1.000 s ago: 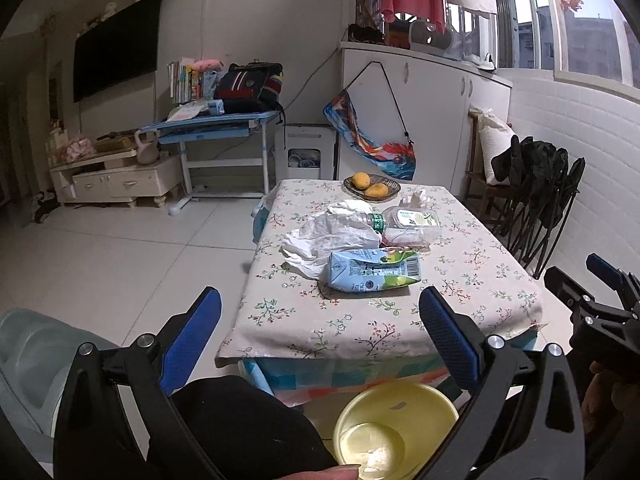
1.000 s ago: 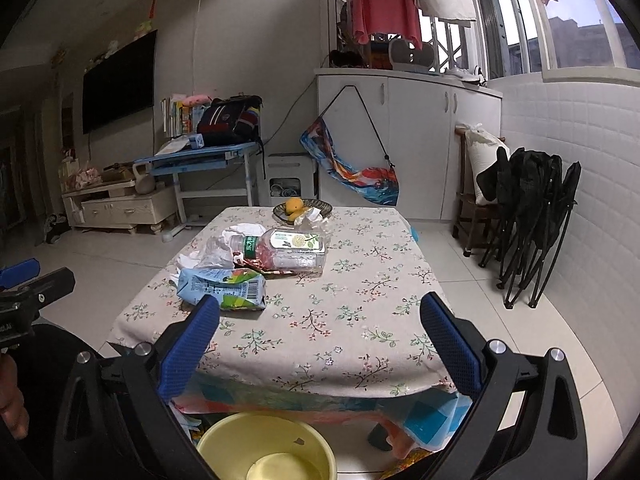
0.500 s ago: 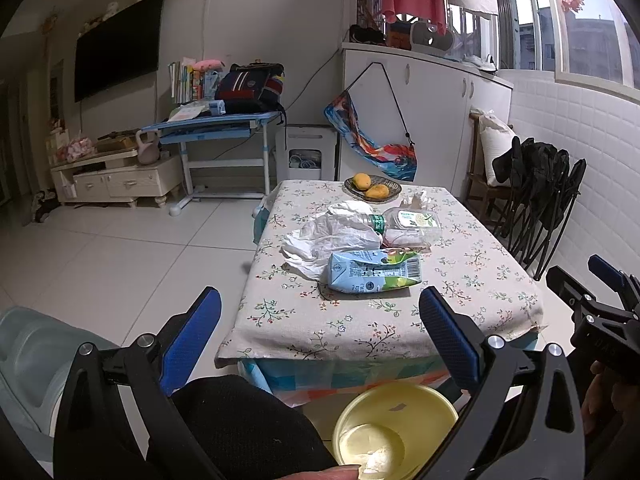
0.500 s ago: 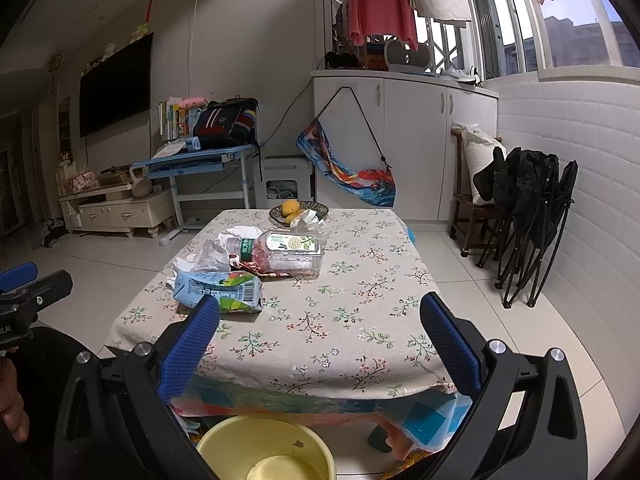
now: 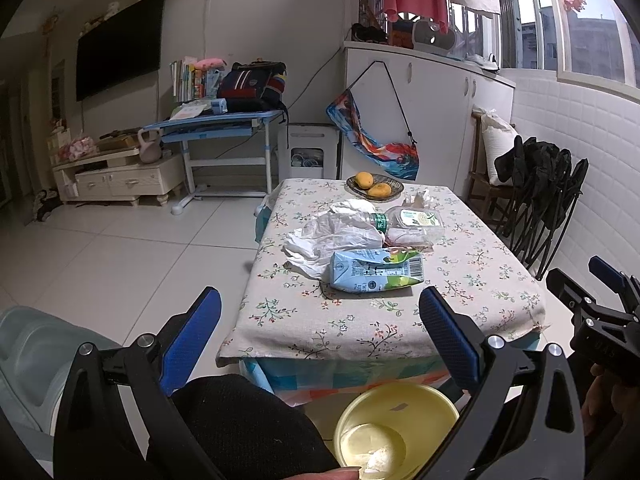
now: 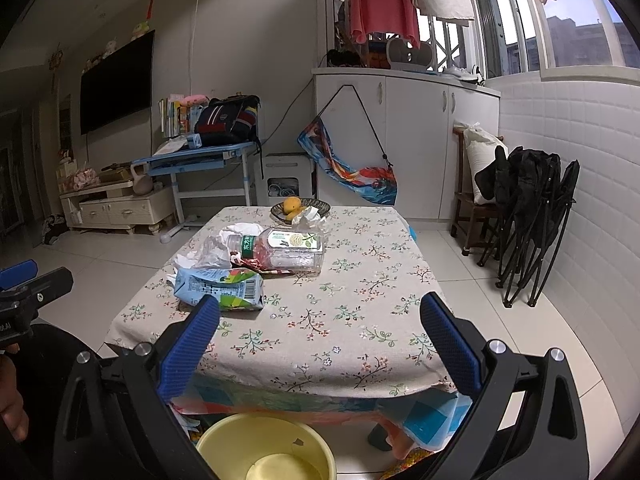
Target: Collect trash
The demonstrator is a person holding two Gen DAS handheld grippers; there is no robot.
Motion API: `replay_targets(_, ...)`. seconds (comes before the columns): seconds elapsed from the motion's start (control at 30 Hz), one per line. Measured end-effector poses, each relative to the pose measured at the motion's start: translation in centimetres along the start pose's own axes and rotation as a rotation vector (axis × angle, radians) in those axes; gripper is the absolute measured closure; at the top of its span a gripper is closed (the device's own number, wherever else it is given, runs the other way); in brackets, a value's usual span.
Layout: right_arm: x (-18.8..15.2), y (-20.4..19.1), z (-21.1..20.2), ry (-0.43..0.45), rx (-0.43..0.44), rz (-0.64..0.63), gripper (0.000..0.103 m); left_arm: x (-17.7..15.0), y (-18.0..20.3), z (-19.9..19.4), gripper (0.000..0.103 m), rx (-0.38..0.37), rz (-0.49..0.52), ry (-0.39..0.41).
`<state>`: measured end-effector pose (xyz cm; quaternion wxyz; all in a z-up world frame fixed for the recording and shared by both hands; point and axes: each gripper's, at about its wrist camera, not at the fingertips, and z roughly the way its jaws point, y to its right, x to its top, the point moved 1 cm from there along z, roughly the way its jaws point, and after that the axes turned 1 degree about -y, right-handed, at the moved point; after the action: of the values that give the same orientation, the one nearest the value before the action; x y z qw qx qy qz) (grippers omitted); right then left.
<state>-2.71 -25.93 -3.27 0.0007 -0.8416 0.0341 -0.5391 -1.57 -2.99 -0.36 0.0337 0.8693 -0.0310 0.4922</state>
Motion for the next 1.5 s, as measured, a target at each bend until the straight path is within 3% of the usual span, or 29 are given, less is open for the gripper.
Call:
replay_targets(0.37,1.9,-1.1,1.9,-0.028,0.073,-0.052,0.007,0.2,0.2,1.6,0.007,-0.001,0.043,-0.064)
replay_targets(0.57,2.8,-1.1,5.5,-0.106,0.129,-0.071,0.007,0.6,-0.5,4.2,0.007,-0.026,0.02,-0.119)
replay_targets(0.9,2.0,-0.1,9.4,-0.209,0.147,-0.025,0.007,1.6,1.0,9.4,0.007,-0.092,0.028,-0.185)
replay_targets(1.03,1.9,0.5,10.4,-0.241,0.129,-0.007,0.007,1.7,1.9,12.3,0.007,-0.108,0.026,-0.229)
replay_targets(1.3,1.1,2.5,11.9,-0.296,0.11,0.079,0.007,2.3,2.7,19.0,0.007,-0.163,-0.086,-0.316)
replay_targets(1.5,0.9,3.0,12.3,-0.309,0.12,0.104,0.007,1.5,3.4,24.2,0.007,-0.125,-0.125,-0.383)
